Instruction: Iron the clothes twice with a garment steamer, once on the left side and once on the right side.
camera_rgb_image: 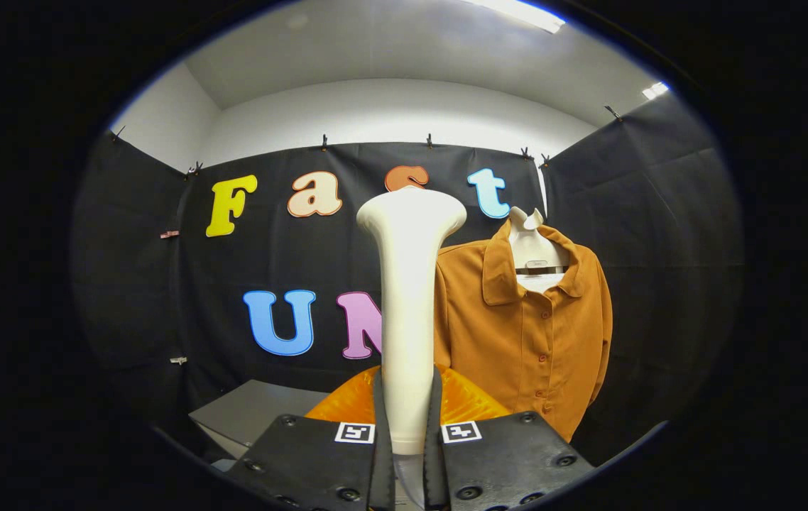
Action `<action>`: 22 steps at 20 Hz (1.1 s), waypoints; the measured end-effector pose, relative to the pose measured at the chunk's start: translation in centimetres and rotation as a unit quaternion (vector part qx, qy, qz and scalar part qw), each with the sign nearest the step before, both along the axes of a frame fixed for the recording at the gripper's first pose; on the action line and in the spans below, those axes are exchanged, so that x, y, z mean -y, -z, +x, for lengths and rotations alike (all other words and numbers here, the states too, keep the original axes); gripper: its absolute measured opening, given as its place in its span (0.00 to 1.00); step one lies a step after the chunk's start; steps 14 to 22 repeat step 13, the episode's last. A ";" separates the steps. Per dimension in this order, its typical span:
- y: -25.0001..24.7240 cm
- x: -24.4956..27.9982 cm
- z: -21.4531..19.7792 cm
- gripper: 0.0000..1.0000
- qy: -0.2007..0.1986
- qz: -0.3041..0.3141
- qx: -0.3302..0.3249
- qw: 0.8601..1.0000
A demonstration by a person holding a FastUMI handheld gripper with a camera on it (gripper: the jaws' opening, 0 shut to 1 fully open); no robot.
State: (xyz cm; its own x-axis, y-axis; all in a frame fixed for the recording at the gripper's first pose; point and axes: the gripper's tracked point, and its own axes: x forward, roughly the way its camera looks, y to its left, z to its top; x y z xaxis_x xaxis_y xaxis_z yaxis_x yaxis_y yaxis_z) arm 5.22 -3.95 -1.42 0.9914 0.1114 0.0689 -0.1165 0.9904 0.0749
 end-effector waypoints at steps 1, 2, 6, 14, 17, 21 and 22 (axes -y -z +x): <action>0.1 0.0 0.0 0.19 0.001 -0.001 0.000 1.000; 0.2 -0.1 0.0 0.19 0.001 -0.002 -0.001 1.000; 0.2 -0.3 -0.2 0.19 -0.002 -0.002 -0.002 1.000; 0.4 -0.5 -0.1 0.19 -0.005 -0.002 -0.006 1.000; 0.4 -0.5 -0.1 0.19 -0.005 -0.002 -0.006 1.000; 0.4 -0.5 -0.1 0.19 -0.005 -0.002 -0.006 1.000; 0.4 -0.5 -0.1 0.19 -0.005 -0.002 -0.006 1.000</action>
